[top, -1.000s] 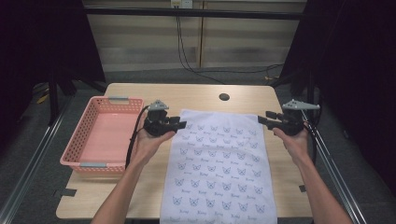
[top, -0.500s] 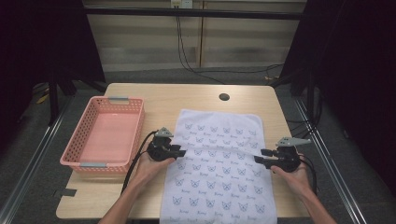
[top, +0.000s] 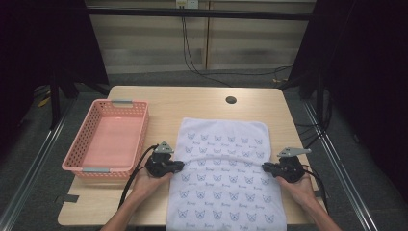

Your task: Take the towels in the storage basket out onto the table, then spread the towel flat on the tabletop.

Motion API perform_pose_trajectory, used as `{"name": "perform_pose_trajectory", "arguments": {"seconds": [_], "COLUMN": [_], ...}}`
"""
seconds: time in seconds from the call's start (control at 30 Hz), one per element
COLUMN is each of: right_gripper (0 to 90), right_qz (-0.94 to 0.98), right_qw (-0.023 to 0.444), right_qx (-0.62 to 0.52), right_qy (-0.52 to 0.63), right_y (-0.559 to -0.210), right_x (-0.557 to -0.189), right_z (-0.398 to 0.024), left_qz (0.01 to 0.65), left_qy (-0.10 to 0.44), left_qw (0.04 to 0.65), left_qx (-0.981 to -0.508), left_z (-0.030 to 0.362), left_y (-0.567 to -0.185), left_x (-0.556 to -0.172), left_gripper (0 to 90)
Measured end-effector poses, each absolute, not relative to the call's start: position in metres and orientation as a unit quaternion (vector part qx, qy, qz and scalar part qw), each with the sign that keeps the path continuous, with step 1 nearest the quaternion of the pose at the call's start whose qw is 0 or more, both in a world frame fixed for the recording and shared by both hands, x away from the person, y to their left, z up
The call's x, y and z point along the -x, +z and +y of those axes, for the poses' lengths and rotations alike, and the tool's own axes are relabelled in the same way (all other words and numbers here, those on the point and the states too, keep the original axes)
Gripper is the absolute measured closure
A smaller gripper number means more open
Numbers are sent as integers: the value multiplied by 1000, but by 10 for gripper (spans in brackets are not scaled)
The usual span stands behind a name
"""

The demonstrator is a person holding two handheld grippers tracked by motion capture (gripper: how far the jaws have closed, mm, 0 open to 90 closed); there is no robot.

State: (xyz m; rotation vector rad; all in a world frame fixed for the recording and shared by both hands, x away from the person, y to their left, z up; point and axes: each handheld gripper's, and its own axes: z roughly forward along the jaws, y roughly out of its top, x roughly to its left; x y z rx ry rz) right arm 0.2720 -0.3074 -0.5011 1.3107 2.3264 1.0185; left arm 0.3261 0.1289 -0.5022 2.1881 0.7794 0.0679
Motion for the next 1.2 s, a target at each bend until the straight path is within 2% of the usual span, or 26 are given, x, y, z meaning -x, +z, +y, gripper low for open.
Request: {"name": "perform_pose_trajectory", "arguments": {"seconds": [0.5, 0.63, 0.77, 0.83, 0.93, 1.03, 1.2], "right_gripper": [866, 866, 859, 807, 705, 625, 542], "right_qz": [831, 836, 846, 847, 835, 815, 786], "right_qw": [100, 79, 68, 61, 72, 112, 167], "right_qx": [-427, -427, -415, -414, -419, -427, -448], "right_qy": [343, 335, 327, 328, 351, 376, 392], "right_y": [-495, -492, -490, -489, -486, -477, -471], "right_x": [-219, -207, -197, -196, -201, -212, -240], "right_z": [-305, -304, -300, -299, -302, -306, -316], "left_qz": [276, 285, 268, 257, 263, 272, 293], "left_qy": [-27, -56, -75, -73, -64, -50, -4], "left_qw": [382, 385, 380, 381, 390, 419, 434], "left_qx": [-881, -876, -882, -885, -880, -865, -852], "left_z": [139, 144, 146, 146, 146, 145, 135], "left_y": [-497, -498, -496, -495, -493, -486, -484], "left_x": [-267, -255, -244, -243, -246, -257, -295], "left_gripper": [877, 879, 868, 852, 779, 722, 720]}}
